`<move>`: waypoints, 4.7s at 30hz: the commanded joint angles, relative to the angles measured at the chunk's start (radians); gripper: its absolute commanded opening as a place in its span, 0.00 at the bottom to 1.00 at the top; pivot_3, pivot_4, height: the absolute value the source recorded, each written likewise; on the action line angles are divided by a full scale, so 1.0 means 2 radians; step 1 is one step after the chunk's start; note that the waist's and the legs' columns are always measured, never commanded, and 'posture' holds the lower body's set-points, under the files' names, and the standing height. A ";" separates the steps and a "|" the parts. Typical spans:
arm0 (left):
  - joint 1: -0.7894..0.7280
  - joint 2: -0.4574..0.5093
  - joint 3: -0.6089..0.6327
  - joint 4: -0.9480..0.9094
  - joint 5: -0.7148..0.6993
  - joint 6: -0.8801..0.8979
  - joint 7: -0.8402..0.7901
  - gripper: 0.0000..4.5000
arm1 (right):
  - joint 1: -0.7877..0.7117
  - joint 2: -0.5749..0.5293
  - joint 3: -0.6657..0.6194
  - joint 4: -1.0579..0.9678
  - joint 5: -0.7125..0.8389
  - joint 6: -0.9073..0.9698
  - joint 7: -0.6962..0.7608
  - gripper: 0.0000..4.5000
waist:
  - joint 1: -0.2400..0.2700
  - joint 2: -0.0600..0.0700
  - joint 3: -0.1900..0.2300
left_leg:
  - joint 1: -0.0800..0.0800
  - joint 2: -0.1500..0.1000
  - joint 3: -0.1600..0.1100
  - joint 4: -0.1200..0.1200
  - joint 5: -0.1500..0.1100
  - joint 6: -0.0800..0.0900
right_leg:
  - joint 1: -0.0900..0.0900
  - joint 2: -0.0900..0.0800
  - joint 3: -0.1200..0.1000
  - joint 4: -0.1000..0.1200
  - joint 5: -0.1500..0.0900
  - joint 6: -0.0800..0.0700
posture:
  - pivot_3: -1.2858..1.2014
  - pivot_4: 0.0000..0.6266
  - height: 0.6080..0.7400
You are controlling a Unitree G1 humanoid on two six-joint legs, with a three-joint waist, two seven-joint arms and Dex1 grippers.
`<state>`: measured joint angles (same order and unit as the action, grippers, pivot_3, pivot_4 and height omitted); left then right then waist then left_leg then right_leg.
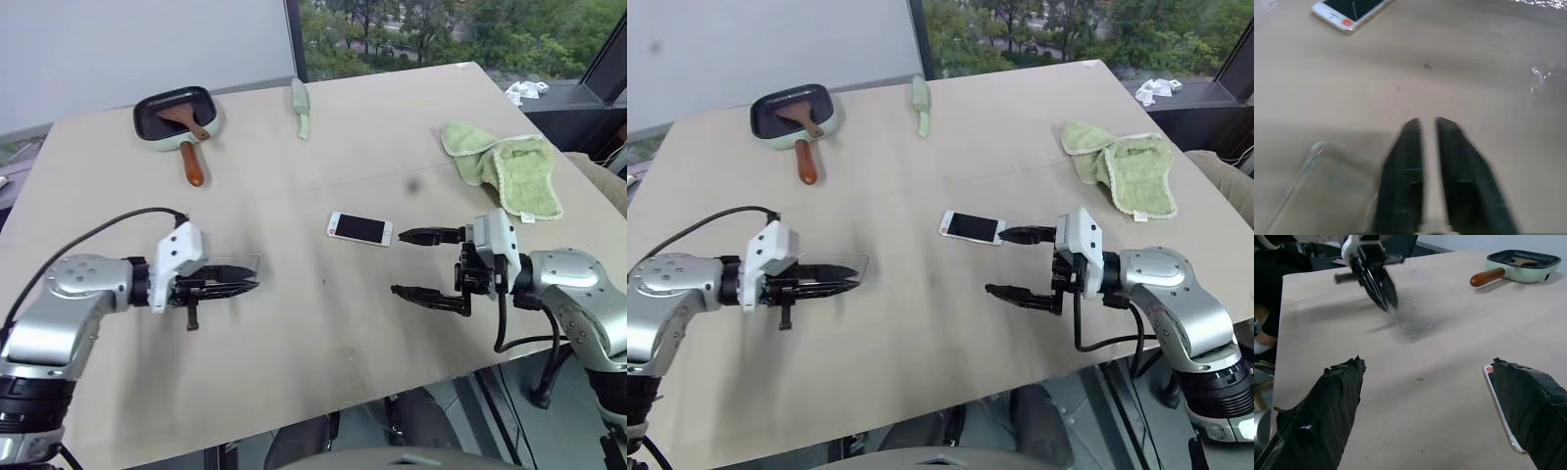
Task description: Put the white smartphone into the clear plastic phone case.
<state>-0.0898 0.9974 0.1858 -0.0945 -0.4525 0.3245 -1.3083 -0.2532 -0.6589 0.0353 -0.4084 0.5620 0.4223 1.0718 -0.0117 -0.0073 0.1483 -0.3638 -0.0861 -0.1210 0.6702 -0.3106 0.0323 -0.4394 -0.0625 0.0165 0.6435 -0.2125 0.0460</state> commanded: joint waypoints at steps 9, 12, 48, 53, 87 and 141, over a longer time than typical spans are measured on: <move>-0.069 -0.020 -0.027 0.254 0.077 -0.215 -0.073 0.99 | 0.005 0.002 -0.005 -0.013 0.002 -0.010 -0.007 1.00 | 0.002 0.000 0.000 | 0.000 0.000 0.000 0.000 0.000 0.000 | 0.000 0.000 -0.001 0.000 0.000 0.000 | 0.52 0.24 1.00; -0.097 -0.029 -0.043 0.303 0.096 -0.250 -0.076 0.99 | 0.008 0.000 -0.008 -0.018 0.003 -0.008 -0.012 1.00 | 0.001 -0.001 0.000 | 0.000 0.000 0.000 0.000 0.000 0.000 | 0.000 0.000 -0.001 0.000 0.000 0.000 | 0.52 0.24 1.00; -0.054 -0.110 -0.146 -0.005 0.091 -0.080 0.002 0.02 | 0.026 -0.060 -0.011 0.020 -0.029 -0.035 0.031 1.00 | 0.001 0.000 -0.003 | 0.000 0.000 0.000 0.002 0.000 0.001 | 0.001 0.000 0.000 0.001 0.000 0.001 | 0.52 0.24 1.00; -0.068 -0.161 -0.198 -0.058 0.108 -0.012 0.063 0.02 | 0.031 -0.077 -0.018 0.047 -0.036 -0.062 0.064 1.00 | 0.000 0.000 -0.003 | 0.001 0.000 0.000 0.002 0.000 0.001 | 0.001 0.000 0.001 0.001 0.000 0.001 | 0.52 0.24 1.00; 0.112 -0.144 0.137 -0.294 -0.096 0.155 0.260 1.00 | -0.213 0.104 0.093 0.403 -0.198 -0.148 -0.024 1.00 | -0.001 -0.001 -0.002 | 0.000 0.000 0.000 0.002 0.000 0.001 | 0.001 0.000 0.002 0.000 0.000 0.001 | 0.52 0.24 1.00; 0.253 -0.088 0.211 -0.264 -0.097 0.140 0.224 1.00 | -0.436 0.215 0.148 0.795 -0.385 -0.195 -0.006 0.98 | -0.018 0.000 -0.002 | 0.010 0.002 0.003 -0.002 -0.001 -0.001 | 0.007 0.003 0.005 -0.001 0.001 -0.001 | 0.52 0.24 1.00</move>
<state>0.4176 0.8115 0.5811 -0.6172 -0.6501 0.6260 -0.8490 -1.1284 -0.2383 0.3054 1.1495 -0.1612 0.0013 1.1084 -0.0476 -0.0065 0.1443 -0.3435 -0.0822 -0.1145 0.6660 -0.3117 0.0311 -0.4242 -0.0568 0.0261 0.6422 -0.2105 0.0441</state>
